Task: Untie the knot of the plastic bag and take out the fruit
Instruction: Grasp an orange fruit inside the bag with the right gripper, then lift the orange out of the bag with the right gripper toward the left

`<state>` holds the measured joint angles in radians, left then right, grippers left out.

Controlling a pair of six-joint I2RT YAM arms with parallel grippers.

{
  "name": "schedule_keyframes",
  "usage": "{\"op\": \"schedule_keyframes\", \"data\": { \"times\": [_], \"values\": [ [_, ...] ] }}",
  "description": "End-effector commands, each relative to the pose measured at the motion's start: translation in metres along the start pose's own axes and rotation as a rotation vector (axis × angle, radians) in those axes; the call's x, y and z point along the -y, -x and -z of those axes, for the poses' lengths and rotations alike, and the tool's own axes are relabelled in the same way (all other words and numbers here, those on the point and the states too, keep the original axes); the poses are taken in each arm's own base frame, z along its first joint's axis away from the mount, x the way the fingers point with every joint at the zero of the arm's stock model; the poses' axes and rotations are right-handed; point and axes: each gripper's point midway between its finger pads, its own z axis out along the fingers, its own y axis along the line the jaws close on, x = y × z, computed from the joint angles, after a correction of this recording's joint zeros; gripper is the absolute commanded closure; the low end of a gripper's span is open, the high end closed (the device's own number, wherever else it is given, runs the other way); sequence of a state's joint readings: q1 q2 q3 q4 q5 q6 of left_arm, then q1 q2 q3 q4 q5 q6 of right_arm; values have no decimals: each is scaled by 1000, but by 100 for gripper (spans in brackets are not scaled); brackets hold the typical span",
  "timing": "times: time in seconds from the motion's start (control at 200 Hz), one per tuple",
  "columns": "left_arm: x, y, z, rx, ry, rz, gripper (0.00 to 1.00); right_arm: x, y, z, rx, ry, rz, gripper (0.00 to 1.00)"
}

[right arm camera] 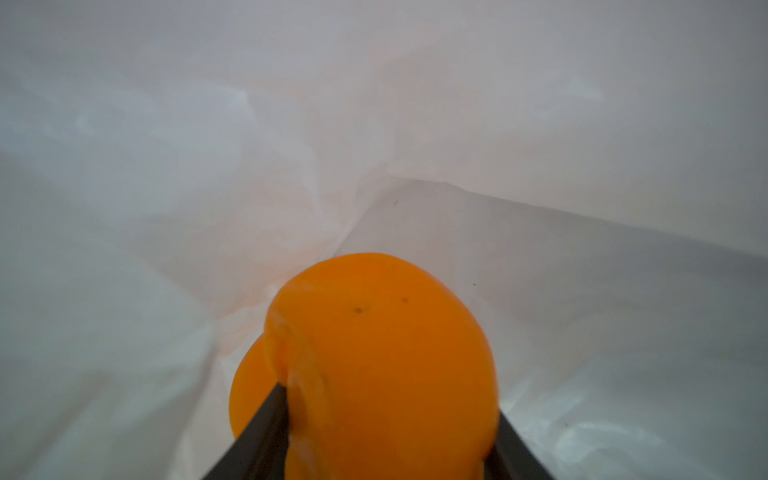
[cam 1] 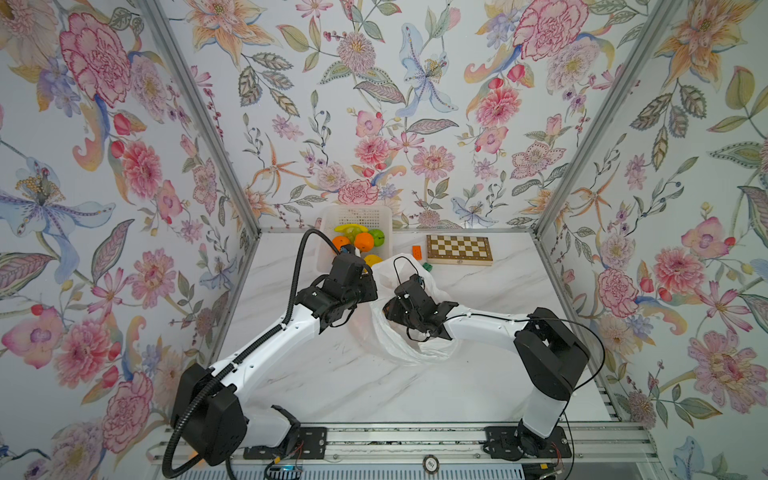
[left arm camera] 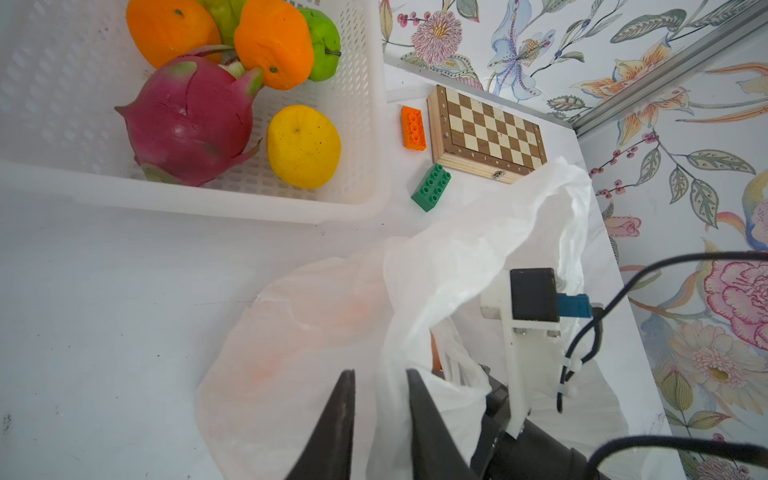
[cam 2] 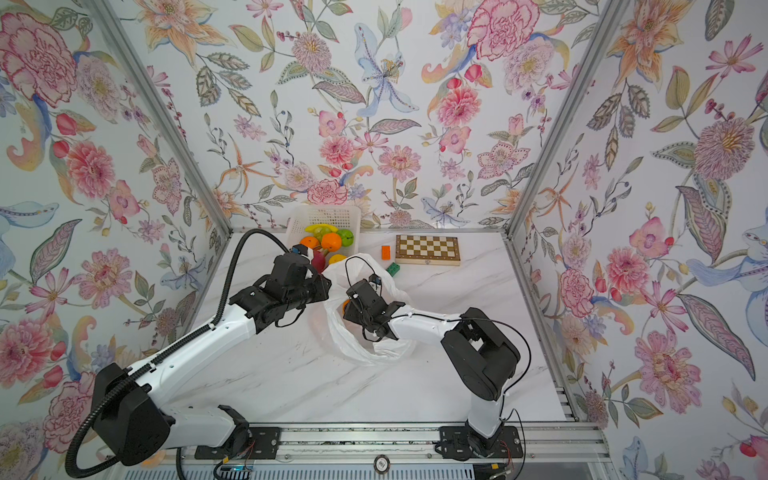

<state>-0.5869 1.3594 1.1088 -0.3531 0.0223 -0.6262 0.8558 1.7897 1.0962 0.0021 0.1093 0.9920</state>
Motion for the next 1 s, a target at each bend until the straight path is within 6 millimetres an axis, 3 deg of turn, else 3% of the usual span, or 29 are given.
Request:
{"op": "schedule_keyframes", "data": {
  "times": [0.0, 0.155, 0.525, 0.786, 0.996],
  "values": [
    [-2, 3, -3, 4, 7, 9, 77, -4, 7, 16, 35, 39, -20, 67],
    [-5, 0, -6, -8, 15, 7, 77, -7, 5, 32, 47, 133, -56, 67],
    [-8, -1, -1, -1, 24, 1, 71, 16, -9, 59, 50, 163, -91, 69],
    [1, 9, 10, 21, -9, -17, 65, 17, 3, 101, 108, 207, -59, 69],
    [22, 19, 27, 45, -77, -52, 54, 13, 30, 150, 187, 261, -23, 69]
  ]
}}
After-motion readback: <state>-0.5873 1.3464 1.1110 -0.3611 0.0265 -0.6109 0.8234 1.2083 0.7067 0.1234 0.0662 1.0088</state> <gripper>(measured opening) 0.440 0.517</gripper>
